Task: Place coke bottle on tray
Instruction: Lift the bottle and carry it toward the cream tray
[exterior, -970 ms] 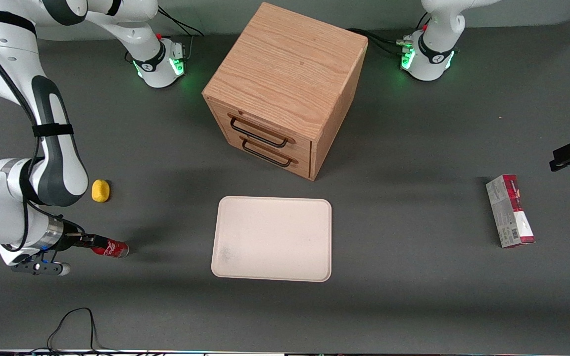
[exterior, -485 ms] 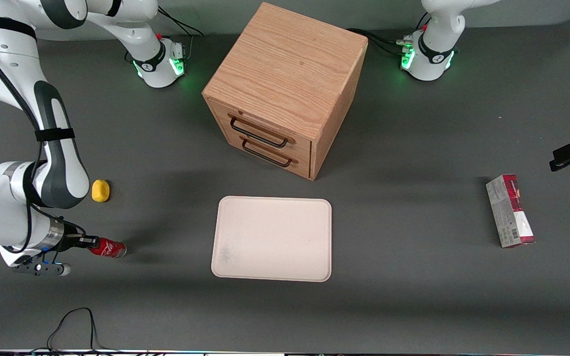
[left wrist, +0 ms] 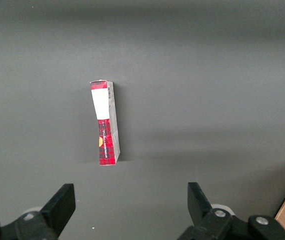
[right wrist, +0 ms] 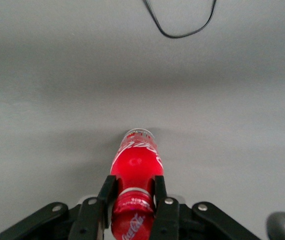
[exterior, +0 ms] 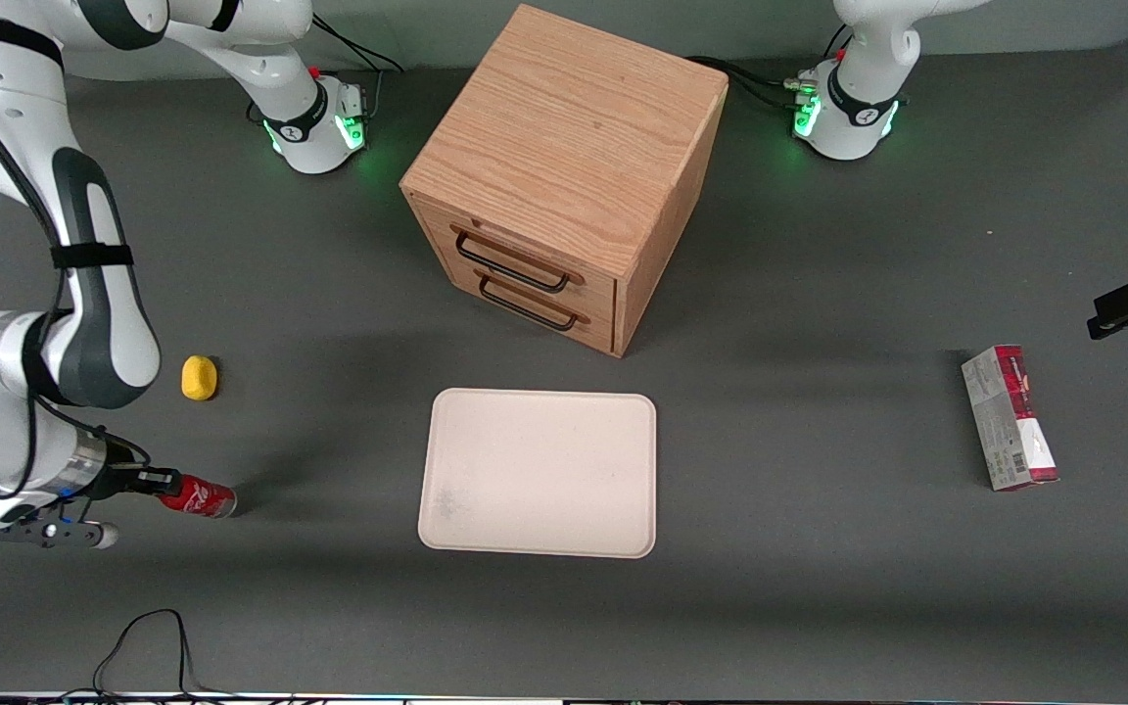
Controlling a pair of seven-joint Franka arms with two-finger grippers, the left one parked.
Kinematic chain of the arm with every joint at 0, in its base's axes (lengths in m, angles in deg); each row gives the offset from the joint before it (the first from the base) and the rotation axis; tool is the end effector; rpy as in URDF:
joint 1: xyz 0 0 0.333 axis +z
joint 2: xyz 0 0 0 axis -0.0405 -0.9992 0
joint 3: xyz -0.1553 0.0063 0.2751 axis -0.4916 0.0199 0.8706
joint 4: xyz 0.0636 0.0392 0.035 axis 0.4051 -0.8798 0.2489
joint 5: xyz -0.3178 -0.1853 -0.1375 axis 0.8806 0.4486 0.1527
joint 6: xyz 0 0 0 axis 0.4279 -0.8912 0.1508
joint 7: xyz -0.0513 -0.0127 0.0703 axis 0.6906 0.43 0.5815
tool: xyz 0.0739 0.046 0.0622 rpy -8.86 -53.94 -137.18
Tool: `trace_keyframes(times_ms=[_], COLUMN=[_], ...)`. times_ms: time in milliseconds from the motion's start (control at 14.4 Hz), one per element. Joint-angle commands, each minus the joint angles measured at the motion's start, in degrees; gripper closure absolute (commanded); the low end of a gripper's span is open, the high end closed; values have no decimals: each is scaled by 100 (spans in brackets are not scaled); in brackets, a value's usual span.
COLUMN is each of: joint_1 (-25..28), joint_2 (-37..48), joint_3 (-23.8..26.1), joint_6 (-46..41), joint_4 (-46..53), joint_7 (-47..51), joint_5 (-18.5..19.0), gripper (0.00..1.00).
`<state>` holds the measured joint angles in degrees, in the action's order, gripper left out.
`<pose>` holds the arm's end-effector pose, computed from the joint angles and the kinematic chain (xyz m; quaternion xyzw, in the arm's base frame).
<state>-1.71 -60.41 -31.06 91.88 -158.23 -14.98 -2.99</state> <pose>0.7052 -0.0592 0.3646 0.9983 -0.0470 0.0251 0.0254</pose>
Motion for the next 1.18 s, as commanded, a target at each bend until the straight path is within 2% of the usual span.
trace_keyframes(times_ms=[0,277,485,693,832,970,1109], joint_1=[112,420,552,692,816,1008,1263], joint_2=[737,1283,1398,1258,1047,697,292], joint_3=[15,32,532,1034,1332,1395,1395], joint_6=[-1079,-2013,-2103,-2007,-1797,-1533,-1313], joint_4=[348,885,1087,1333,1439,1518,1545], joint_7=[-105,508,1482,2643,3032,3383,3559], joint_5=[43,26,17,25,78,104,419], gripper=[100,100,100,100,100,100,100])
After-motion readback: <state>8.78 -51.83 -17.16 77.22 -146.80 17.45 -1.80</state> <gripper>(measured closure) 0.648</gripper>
